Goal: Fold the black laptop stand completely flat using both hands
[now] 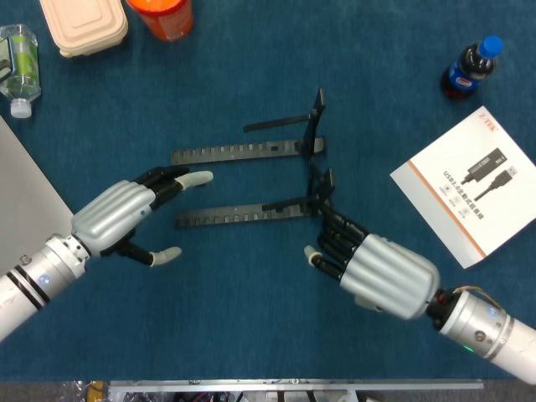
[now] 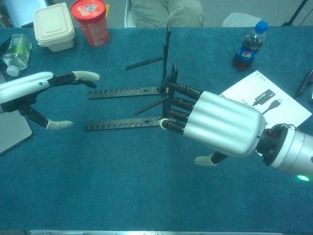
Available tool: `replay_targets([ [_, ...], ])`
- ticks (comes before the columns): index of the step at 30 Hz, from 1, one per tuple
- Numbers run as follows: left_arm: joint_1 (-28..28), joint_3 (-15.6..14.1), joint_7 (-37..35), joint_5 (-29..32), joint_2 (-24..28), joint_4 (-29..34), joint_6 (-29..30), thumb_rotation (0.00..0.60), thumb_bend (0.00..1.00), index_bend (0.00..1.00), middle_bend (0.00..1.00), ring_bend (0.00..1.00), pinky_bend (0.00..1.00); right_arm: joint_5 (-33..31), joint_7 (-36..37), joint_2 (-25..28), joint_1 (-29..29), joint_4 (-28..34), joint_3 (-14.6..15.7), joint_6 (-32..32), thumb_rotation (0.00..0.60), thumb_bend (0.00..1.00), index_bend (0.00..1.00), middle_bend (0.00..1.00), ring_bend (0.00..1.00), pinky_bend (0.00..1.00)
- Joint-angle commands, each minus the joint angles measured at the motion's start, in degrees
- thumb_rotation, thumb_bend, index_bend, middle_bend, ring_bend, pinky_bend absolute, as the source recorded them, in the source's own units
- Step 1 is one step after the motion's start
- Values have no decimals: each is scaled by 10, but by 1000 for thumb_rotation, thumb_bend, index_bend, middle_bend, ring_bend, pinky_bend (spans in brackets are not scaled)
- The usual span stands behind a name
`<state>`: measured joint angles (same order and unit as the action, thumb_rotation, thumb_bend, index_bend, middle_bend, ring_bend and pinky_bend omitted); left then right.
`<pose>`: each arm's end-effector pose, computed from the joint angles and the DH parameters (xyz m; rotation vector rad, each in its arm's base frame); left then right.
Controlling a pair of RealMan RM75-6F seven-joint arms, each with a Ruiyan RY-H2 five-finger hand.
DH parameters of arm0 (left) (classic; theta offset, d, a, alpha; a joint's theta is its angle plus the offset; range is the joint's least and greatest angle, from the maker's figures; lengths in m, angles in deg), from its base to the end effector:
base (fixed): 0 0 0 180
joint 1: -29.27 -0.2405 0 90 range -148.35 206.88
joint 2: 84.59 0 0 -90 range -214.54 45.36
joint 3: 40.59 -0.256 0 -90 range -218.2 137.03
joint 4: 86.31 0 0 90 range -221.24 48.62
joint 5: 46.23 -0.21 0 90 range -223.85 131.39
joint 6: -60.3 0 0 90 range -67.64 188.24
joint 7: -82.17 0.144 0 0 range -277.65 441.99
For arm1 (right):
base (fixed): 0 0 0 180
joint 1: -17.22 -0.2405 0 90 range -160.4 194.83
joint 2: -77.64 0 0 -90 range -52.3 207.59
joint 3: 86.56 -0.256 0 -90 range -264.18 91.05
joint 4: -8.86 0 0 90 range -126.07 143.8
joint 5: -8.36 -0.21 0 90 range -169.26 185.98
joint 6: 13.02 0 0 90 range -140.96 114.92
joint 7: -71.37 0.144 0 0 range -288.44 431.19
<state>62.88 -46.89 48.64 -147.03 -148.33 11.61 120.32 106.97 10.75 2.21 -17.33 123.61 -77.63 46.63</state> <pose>-0.2003 0.2430 0.0682 -2.0566 -1.4815 -1.1482 -0.1042 -0.1722 0.0143 2.3545 0.0942 0.8439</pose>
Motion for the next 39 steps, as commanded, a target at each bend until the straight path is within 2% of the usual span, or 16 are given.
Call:
replay_targets([
  [1,-1,-2,10,4,1,0,2,600,267,69,145,55,67,3,4,-7,-1,-3,-5,-10,350,130,205,310,195,15],
  [4,-5,-2,27,11,4,-1,5,600,267,69,145,55,67,4,9,-17,-7,-9,-14,-25,350,129,205,310,193,15],
  [8,-14,-4,46,22,12,1,13,600,267,69,145,55,67,-11,12,-39,-22,-24,-39,-56,350,130,205,307,167,15],
  [15,-35,-7,69,34,28,3,40,600,267,69,145,55,67,-68,7,-87,-60,-71,-92,-115,350,130,205,289,138,15],
  [22,-51,-13,63,33,36,-2,57,600,267,69,145,55,67,-131,-34,-130,-86,-132,-121,-147,350,130,205,288,130,15],
  [27,-57,-15,52,29,36,-10,67,600,267,69,145,55,67,-174,-69,-143,-93,-152,-124,-147,350,130,205,288,129,15],
  [39,-56,-15,42,20,28,-20,68,600,267,69,145,55,67,-221,-108,-108,-84,-120,-89,-110,350,130,205,288,129,15],
])
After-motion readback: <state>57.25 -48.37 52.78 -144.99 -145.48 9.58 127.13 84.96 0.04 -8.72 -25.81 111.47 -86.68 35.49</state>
